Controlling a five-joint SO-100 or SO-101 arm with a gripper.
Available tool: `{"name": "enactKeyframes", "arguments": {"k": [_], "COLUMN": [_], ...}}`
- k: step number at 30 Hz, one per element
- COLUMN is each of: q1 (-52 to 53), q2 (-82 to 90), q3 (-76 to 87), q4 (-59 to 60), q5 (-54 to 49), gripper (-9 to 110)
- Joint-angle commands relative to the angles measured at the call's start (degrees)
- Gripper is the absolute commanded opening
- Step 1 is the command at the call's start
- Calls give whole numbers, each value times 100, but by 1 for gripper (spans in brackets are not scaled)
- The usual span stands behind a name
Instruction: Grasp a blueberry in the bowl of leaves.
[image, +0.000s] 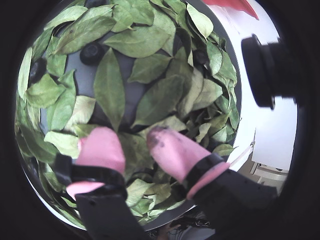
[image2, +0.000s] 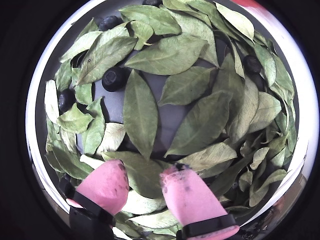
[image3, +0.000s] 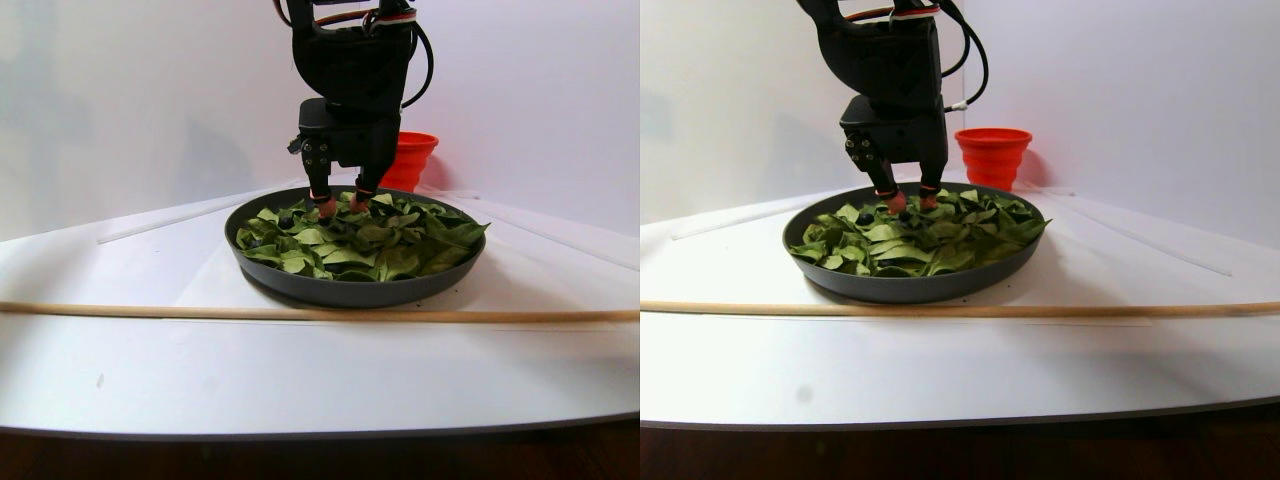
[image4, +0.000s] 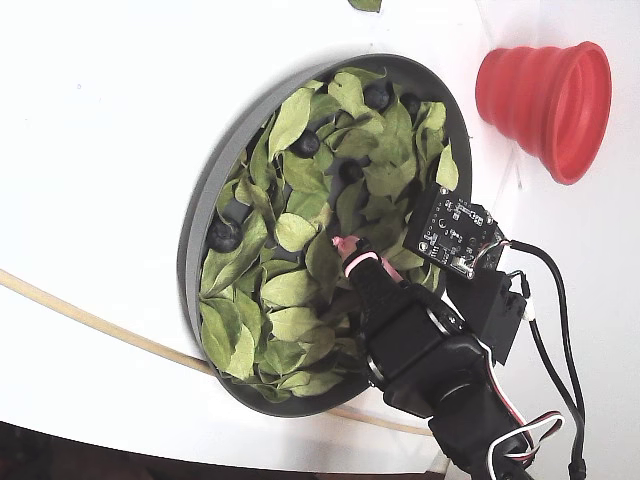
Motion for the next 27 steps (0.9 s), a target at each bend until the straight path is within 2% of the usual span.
{"name": "enactKeyframes", "arguments": {"k": [1,27], "q1": [-53,-211], "q2": [360,-580], "q3": [-264,-1151], "q4": [-141,-422], "q5": [44,237], "gripper": [13,15]}}
